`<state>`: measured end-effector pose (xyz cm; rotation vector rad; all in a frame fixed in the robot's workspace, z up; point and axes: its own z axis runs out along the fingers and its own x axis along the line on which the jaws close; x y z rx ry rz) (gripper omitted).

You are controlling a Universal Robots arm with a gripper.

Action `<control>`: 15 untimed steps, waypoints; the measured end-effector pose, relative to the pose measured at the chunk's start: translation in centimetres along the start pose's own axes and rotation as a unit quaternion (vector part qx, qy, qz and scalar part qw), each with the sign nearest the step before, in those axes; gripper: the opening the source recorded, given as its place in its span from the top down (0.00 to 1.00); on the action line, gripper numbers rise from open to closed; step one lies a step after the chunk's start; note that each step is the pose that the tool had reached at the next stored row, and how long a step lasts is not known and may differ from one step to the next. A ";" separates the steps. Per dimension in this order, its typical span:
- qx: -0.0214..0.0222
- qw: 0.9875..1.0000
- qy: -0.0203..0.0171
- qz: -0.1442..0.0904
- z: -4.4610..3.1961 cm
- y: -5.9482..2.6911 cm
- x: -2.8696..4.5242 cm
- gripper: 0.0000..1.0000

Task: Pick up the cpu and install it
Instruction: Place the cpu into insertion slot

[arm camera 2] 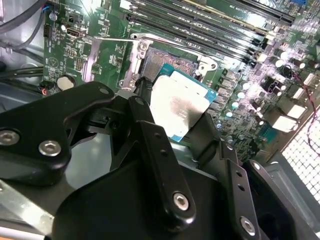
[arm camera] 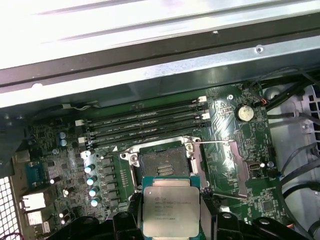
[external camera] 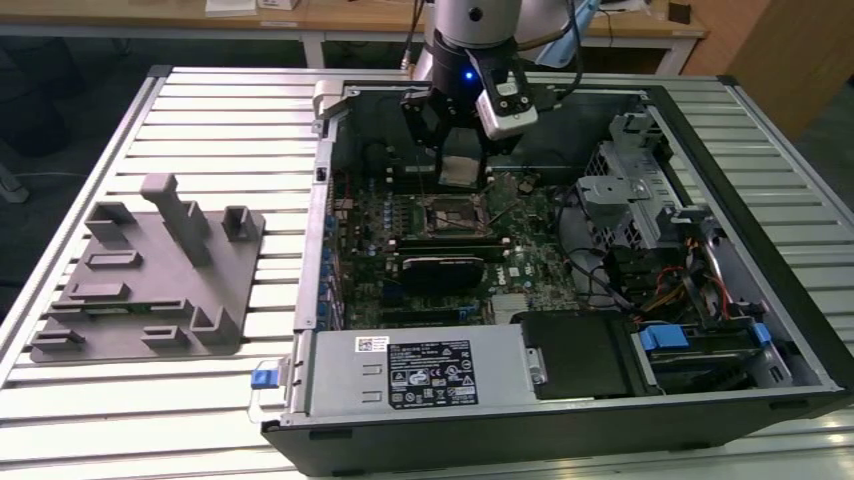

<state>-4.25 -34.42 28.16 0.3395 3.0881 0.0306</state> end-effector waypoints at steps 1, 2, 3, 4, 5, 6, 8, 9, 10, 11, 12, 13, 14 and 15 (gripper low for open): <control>0.000 1.000 0.000 0.003 0.00 0.00 0.00 0.45; 0.000 1.000 0.000 0.006 0.00 0.00 0.00 0.45; 0.000 1.000 0.000 0.009 0.00 0.00 0.00 0.45; 0.000 1.000 0.000 0.013 0.00 0.00 0.00 0.45; 0.000 1.000 0.000 0.016 0.00 0.00 0.00 0.45; 0.001 1.000 0.000 0.019 0.00 0.00 0.00 0.45; 0.001 1.000 -0.001 0.025 0.00 0.00 0.00 0.45; 0.001 1.000 -0.001 0.028 0.00 0.00 0.00 0.45; 0.001 1.000 -0.001 0.031 0.00 0.00 0.00 0.45; 0.001 0.999 -0.001 0.034 0.00 0.00 0.00 0.45; 0.001 0.999 -0.001 0.037 0.00 0.00 0.00 0.45; 0.001 0.999 -0.001 0.039 0.00 0.00 0.00 0.45; 0.001 0.999 -0.001 0.042 0.00 0.00 0.00 0.45; 0.001 0.999 -0.001 0.044 0.00 0.00 -0.01 0.45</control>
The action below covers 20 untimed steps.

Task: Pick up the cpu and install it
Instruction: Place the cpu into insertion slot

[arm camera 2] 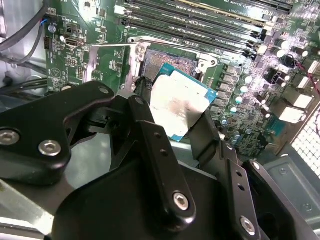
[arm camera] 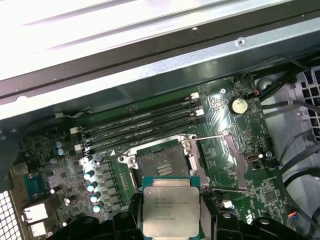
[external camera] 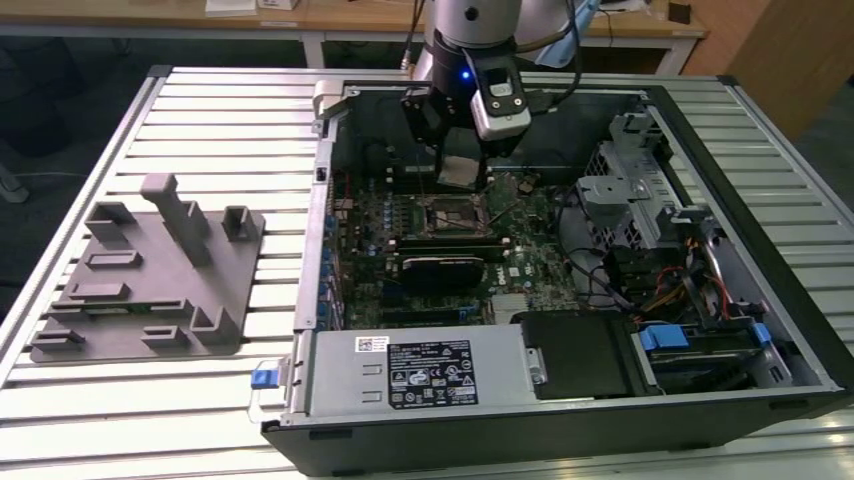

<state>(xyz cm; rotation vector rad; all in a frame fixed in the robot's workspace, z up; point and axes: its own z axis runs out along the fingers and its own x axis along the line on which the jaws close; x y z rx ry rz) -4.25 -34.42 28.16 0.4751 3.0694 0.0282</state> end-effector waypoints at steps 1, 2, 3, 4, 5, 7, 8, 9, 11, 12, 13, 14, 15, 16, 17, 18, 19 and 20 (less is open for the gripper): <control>0.000 1.000 0.000 0.002 0.00 0.00 0.00 0.45; 0.000 1.000 0.000 0.005 0.00 0.00 0.00 0.45; 0.000 1.000 0.000 0.007 0.00 0.00 0.00 0.45; 0.000 1.000 0.000 0.009 0.00 0.00 -0.01 0.45; 0.000 1.000 0.000 0.011 0.00 0.00 -0.01 0.45; 0.000 1.000 0.000 0.015 0.00 0.00 -0.02 0.45; 0.001 1.000 0.000 0.017 0.00 0.01 -0.02 0.45; 0.001 1.000 0.000 0.019 0.00 0.01 -0.03 0.45; 0.001 1.000 -0.001 0.023 0.00 0.01 -0.03 0.45; 0.001 1.000 -0.001 0.025 0.00 0.01 -0.03 0.45; 0.001 1.000 -0.001 0.026 0.00 0.01 -0.03 0.45; 0.001 1.000 -0.001 0.028 0.00 0.01 -0.03 0.45; 0.001 1.000 -0.001 0.030 0.00 0.01 -0.04 0.45; 0.001 0.999 -0.001 0.032 0.00 0.01 -0.04 0.45; 0.001 0.999 -0.001 0.034 0.00 0.01 -0.04 0.45; 0.001 0.999 -0.001 0.036 0.00 0.01 -0.04 0.45; 0.001 0.999 -0.001 0.038 0.00 0.01 -0.04 0.45; 0.001 0.999 -0.001 0.039 0.00 0.01 -0.04 0.45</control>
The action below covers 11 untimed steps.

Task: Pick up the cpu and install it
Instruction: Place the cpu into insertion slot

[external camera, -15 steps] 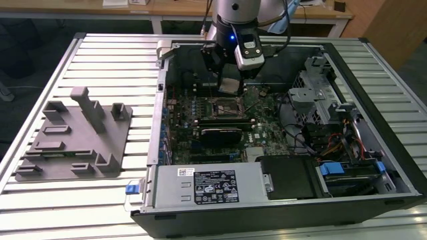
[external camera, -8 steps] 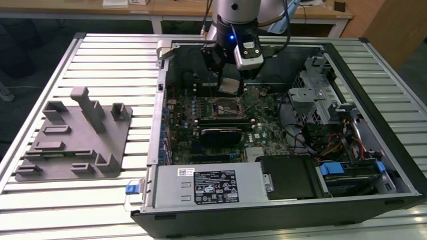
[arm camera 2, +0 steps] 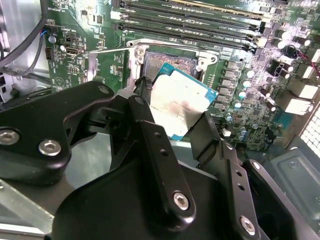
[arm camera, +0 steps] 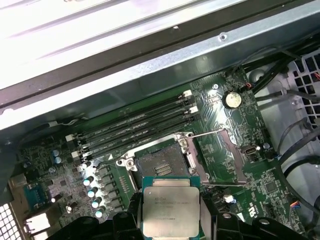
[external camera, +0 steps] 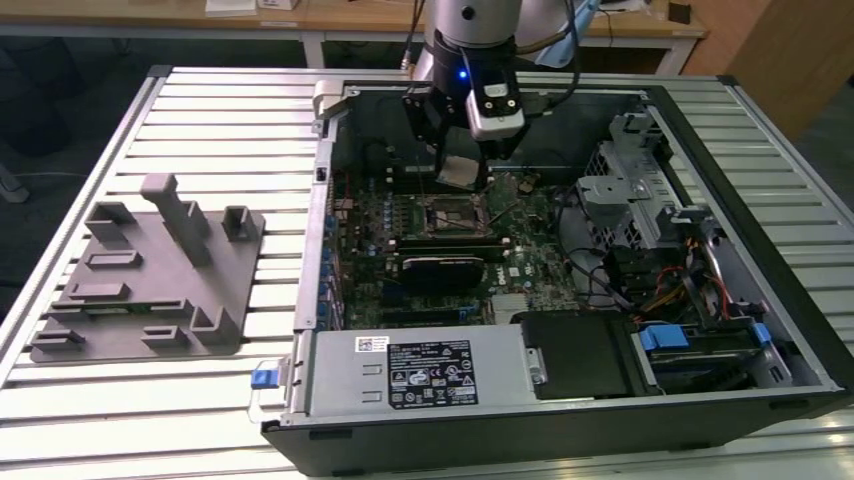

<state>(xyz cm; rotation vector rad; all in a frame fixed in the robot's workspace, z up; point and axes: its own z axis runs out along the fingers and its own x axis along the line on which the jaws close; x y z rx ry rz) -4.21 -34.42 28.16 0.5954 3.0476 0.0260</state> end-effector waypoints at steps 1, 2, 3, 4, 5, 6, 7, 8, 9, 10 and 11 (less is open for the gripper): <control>0.000 1.000 0.000 0.002 0.00 0.00 0.00 0.45; 0.000 1.000 0.000 0.003 0.00 0.00 0.00 0.45; 0.000 1.000 0.000 0.005 0.00 0.00 0.00 0.45; 0.000 1.000 0.000 0.007 0.00 0.00 0.00 0.45; 0.000 1.000 0.000 0.009 0.00 0.00 -0.01 0.45; 0.000 1.000 0.000 0.011 0.00 0.00 -0.01 0.45; 0.000 1.000 0.000 0.012 0.00 0.00 -0.01 0.45; 0.000 1.000 0.000 0.014 0.00 0.01 -0.01 0.45; 0.001 1.000 0.000 0.016 0.00 0.01 -0.01 0.45; 0.001 1.000 0.000 0.018 0.00 0.00 -0.01 0.45; 0.001 1.000 0.000 0.020 0.00 0.01 -0.01 0.45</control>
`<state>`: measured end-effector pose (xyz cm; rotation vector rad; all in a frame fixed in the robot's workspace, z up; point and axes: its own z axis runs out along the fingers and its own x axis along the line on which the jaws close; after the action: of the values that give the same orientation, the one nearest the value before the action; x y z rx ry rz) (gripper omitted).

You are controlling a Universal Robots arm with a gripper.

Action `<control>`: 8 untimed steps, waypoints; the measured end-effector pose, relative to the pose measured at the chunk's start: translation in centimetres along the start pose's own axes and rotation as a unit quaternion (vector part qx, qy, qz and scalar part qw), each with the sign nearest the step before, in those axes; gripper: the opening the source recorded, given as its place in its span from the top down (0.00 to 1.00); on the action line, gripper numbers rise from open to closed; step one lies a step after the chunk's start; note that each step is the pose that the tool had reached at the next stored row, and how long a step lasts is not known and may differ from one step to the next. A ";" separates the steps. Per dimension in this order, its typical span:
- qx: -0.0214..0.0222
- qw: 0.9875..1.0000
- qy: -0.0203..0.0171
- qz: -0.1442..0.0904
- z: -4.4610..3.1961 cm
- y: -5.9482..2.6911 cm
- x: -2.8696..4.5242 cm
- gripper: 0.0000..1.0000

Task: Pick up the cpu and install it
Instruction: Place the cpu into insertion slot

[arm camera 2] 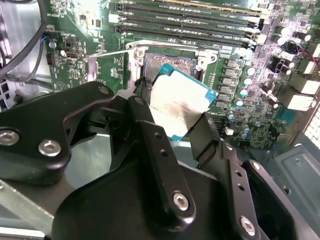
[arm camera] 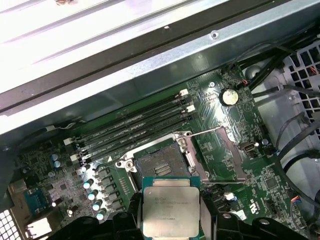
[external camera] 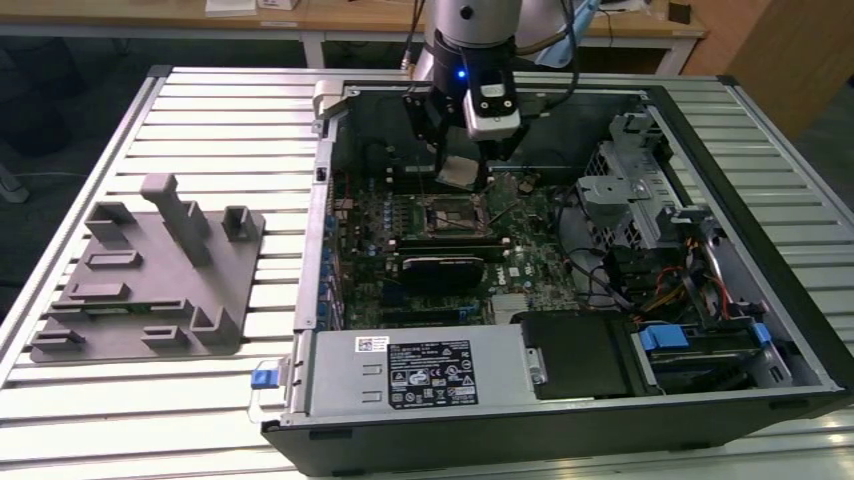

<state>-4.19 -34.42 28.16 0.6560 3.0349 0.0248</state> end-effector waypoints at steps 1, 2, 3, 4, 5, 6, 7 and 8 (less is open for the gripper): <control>0.000 1.000 0.000 0.002 0.00 0.00 0.00 0.45; 0.000 1.000 0.000 0.005 0.00 0.00 0.00 0.45; 0.000 1.000 0.000 0.007 0.00 0.00 0.00 0.45; 0.000 1.000 0.000 0.009 0.00 0.00 0.00 0.45; 0.000 1.000 0.000 0.011 0.00 0.00 0.00 0.45; 0.000 1.000 0.000 0.014 0.00 0.00 0.00 0.45; 0.001 1.000 0.000 0.017 0.00 0.00 0.00 0.45; 0.001 1.000 0.000 0.020 0.00 0.00 0.00 0.45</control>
<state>-4.19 -34.42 28.16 0.7155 3.0211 0.0237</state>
